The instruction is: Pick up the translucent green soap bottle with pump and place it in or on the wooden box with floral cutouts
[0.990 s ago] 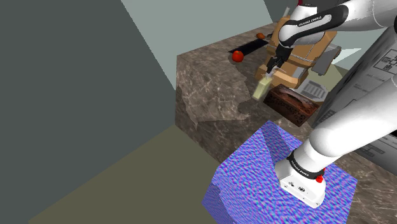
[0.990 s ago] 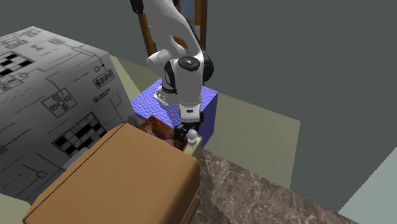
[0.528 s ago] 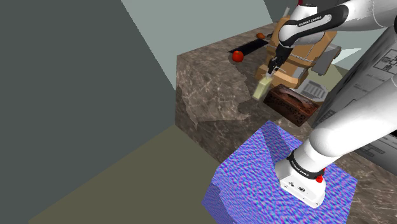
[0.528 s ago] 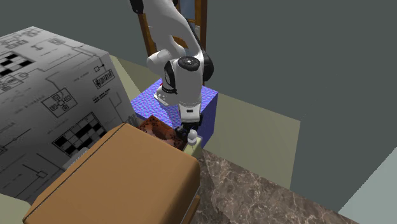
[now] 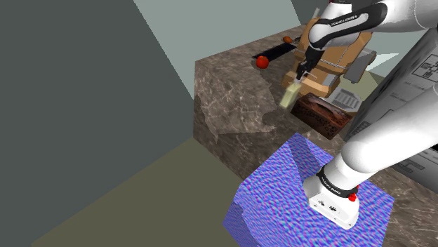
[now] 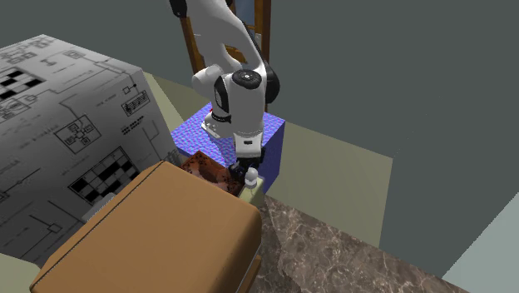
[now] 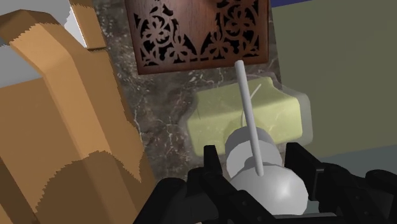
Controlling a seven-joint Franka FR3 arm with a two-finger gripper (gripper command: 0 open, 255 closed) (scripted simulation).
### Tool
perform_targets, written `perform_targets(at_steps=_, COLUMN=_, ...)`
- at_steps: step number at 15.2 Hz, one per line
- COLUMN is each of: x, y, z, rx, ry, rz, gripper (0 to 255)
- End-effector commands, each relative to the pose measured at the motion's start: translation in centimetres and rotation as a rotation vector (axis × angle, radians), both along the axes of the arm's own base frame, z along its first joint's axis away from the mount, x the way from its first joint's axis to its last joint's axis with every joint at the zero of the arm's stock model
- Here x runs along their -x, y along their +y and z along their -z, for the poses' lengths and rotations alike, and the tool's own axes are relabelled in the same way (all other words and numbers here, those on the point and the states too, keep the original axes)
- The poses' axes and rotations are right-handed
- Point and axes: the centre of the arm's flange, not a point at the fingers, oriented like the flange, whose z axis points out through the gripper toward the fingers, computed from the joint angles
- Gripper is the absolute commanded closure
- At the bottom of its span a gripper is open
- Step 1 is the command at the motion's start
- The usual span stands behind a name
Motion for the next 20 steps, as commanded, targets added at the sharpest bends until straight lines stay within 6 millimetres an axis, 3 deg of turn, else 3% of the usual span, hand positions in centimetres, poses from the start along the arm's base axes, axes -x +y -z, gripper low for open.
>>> perform_targets(at_steps=1, x=0.1, y=0.1, z=-1.0, rx=0.000, ry=0.000, rz=0.000, gripper=255)
perform_targets(at_steps=20, x=0.1, y=0.1, z=-11.0, rx=0.000, ry=0.000, rz=0.000, gripper=255)
